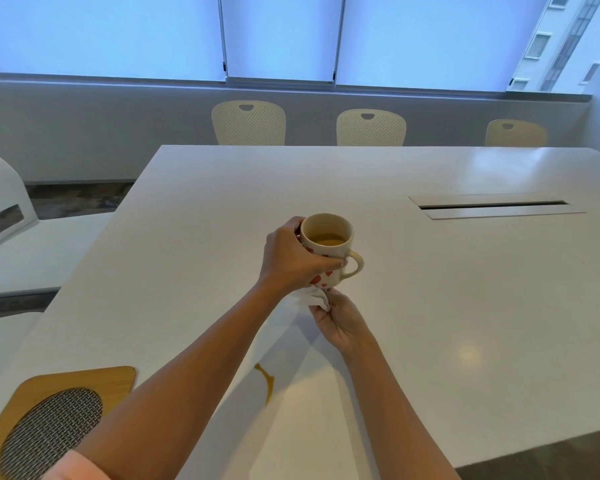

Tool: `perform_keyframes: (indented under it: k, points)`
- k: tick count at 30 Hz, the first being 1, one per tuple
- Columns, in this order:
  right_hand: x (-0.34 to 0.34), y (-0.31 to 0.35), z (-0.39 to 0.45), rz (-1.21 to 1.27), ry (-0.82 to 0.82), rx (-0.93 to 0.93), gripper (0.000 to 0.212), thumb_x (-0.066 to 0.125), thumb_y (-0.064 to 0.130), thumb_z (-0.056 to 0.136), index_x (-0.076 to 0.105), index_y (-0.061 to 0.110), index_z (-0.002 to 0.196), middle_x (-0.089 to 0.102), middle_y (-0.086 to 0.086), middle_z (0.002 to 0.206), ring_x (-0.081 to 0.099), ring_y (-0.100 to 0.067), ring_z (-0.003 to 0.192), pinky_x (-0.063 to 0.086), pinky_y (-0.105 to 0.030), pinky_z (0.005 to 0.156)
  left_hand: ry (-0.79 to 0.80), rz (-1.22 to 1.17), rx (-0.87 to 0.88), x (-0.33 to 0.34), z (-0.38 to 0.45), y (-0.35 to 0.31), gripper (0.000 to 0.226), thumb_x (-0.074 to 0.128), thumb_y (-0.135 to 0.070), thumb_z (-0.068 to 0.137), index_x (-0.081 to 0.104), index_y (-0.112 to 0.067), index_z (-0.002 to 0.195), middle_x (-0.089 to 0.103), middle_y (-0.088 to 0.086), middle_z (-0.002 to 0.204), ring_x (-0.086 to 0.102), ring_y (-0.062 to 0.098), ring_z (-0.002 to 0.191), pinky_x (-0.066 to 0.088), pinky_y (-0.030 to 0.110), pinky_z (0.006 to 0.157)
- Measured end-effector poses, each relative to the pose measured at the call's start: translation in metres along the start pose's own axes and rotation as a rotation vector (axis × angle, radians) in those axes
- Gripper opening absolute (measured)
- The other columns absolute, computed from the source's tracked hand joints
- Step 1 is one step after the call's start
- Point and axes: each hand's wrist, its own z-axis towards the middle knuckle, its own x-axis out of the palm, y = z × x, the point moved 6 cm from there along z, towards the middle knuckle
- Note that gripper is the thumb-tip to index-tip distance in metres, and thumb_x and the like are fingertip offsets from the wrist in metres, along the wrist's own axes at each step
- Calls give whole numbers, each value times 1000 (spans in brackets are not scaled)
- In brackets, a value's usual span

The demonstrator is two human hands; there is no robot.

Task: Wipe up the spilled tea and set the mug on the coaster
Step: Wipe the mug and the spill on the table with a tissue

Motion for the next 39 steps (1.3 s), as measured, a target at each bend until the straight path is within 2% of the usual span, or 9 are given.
perform_keyframes:
  k: [7,11,17,20,22,25,29,35,39]
  points:
    - [-6,13,-16,-136,-21,20,32,37,6,107,55,-8,129,63,-28,125,62,-33,114,50,-41,96,-46,11,-23,-8,5,6,77,88,-54,60,61,-22,124,66,-11,110,63,11,92,47,9,69]
    - [-15,36,-23,-282,-96,-29,26,41,-7,101,59,-11,119,68,-28,116,68,-33,105,56,-40,92,-51,14,-34,-9,6,9,76,89,-52,60,62,-20,124,69,-6,113,64,12,93,50,11,69]
    - [-17,74,-39,-680,-284,-231,33,51,-15,90,71,-2,113,76,-19,100,74,-26,88,61,-30,67,-75,27,-34,-9,5,10,78,90,-53,59,61,-20,123,69,-6,114,64,13,92,50,12,69]
    - [3,86,-50,-803,-191,-402,25,57,6,98,77,17,108,78,-10,98,76,-22,84,60,-30,68,-86,42,-45,-8,3,11,79,89,-56,58,61,-20,123,70,-5,113,64,13,92,55,19,73]
    - [22,84,-57,-877,-58,-457,18,62,27,98,77,26,108,76,-6,104,74,-20,91,60,-30,74,-99,46,-58,-6,0,13,79,87,-59,58,62,-21,122,70,-5,112,65,13,91,56,22,76]
    - [37,78,-61,-1042,24,-542,23,60,39,97,73,33,115,74,2,112,70,-17,105,60,-28,83,-117,45,-73,-5,-3,16,78,86,-61,59,62,-21,121,70,-4,112,64,11,89,55,21,76]
    - [38,76,-60,-1214,-115,-755,23,62,33,98,70,26,118,74,8,105,70,-13,98,61,-28,80,-130,49,-91,-3,-7,18,79,84,-65,58,62,-22,121,70,-5,112,65,11,88,55,22,76]
    - [44,75,-64,-1286,-323,-1103,15,64,21,98,73,22,110,70,18,91,67,10,82,51,-5,69,-162,38,-117,1,-12,17,82,81,-70,56,61,-23,120,70,-7,111,66,12,88,58,24,75]
    - [43,77,-64,-1246,-357,-1156,16,66,19,96,73,21,110,70,15,91,66,14,81,50,-2,69,-139,-10,-137,-1,-13,16,82,80,-70,56,57,-23,119,64,-13,106,64,9,86,50,11,68]
